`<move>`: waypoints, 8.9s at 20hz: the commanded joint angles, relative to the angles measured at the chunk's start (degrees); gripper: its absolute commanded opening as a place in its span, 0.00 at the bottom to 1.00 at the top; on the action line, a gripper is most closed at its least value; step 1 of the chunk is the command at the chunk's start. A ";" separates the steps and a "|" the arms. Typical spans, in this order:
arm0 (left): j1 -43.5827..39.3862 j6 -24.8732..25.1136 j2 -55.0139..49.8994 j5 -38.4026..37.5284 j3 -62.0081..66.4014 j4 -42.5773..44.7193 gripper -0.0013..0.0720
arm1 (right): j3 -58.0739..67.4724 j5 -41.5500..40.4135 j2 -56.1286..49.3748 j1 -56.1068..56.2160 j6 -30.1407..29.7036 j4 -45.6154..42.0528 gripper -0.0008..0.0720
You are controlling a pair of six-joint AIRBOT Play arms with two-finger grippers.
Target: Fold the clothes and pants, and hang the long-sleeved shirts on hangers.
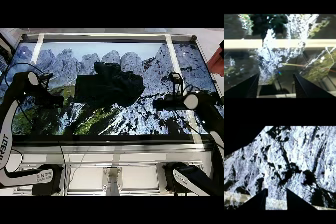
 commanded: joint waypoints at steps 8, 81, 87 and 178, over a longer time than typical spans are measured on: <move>-0.02 10.03 -3.04 13.33 0.07 -23.78 0.70 | 18.93 -2.10 -19.28 0.00 -3.89 3.32 0.40; 32.11 4.31 20.72 -3.48 9.66 6.67 0.05 | 29.27 -1.20 -42.66 10.86 -9.94 37.00 0.71; 32.11 4.50 20.72 -3.69 9.66 5.57 0.05 | 29.68 -11.37 -42.69 13.16 -9.11 41.05 0.06; 3.91 -0.87 -41.09 21.49 45.88 -10.03 0.68 | 6.80 9.53 -2.16 -44.57 -13.90 16.63 0.70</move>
